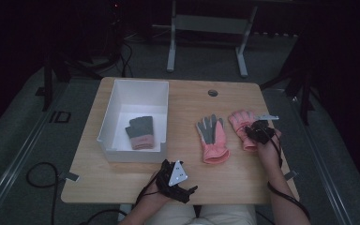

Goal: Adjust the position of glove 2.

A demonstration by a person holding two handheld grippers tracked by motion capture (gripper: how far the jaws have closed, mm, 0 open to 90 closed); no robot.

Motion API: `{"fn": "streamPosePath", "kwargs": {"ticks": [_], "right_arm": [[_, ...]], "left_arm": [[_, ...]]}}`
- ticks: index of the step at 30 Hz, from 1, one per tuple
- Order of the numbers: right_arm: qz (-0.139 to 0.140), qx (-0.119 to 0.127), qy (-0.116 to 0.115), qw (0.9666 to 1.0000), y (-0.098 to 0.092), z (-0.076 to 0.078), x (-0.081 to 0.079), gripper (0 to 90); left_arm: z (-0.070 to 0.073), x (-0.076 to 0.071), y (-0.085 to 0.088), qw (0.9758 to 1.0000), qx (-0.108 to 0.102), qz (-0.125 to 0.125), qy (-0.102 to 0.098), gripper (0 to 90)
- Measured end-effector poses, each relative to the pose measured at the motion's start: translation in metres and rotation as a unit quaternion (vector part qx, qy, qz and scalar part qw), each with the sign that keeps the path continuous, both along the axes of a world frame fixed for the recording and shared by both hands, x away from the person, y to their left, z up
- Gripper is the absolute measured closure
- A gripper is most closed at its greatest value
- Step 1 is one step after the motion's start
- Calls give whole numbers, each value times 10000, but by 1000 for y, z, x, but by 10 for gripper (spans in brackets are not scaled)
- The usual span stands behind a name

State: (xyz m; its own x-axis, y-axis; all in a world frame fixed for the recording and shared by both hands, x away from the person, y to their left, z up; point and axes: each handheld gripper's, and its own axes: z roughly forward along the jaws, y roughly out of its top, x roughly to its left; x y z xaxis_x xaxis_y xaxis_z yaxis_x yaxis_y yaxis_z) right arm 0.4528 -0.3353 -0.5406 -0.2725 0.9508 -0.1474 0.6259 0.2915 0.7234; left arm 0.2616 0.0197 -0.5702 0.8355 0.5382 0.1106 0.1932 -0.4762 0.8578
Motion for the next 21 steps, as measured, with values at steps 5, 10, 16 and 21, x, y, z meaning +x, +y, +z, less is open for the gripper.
{"fn": "streamPosePath", "kwargs": {"ticks": [5, 10, 16, 21], "right_arm": [[-42, -216, 129, 9997, 8, 1, 2, 827], [-173, -4, 130, 9998, 6, 5, 1, 864], [-293, 378, 59, 9988, 3, 21, -8, 871], [-290, 560, -111, 9979, 4, 42, -27, 871]], "left_arm": [[1, -1, 0, 10000, -43, 7, -33, 29], [1, 0, 1, 10000, -43, 17, -23, 29], [2, 0, 2, 10000, -63, 50, -31, 29], [2, 0, 3, 10000, -54, 65, -38, 29]]}}
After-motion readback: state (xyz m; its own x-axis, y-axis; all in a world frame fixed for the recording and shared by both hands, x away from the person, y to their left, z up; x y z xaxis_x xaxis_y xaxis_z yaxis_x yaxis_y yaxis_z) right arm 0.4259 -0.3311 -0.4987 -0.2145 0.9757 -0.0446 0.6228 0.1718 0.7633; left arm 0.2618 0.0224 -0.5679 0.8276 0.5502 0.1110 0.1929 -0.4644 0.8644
